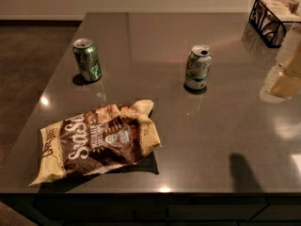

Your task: Move green can near 7up can

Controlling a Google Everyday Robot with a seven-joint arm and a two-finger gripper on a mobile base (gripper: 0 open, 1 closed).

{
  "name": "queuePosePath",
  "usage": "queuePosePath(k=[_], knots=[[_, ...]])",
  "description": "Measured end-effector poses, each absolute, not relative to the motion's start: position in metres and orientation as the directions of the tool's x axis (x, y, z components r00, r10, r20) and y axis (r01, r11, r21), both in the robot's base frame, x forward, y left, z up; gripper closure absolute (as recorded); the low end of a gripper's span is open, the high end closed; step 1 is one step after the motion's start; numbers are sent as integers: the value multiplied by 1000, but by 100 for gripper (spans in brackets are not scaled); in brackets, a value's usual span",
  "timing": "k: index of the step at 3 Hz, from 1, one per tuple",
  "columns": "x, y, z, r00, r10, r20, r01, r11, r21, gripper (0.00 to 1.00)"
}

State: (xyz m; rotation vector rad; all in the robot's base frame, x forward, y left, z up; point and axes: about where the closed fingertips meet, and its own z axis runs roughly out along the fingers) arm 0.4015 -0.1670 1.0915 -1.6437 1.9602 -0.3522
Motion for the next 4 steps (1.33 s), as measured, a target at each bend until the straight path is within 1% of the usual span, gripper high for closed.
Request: queuePosePath(k=[4], knots=[[401,-167,1092,-99,-965,-243,-820,217,-529,0]])
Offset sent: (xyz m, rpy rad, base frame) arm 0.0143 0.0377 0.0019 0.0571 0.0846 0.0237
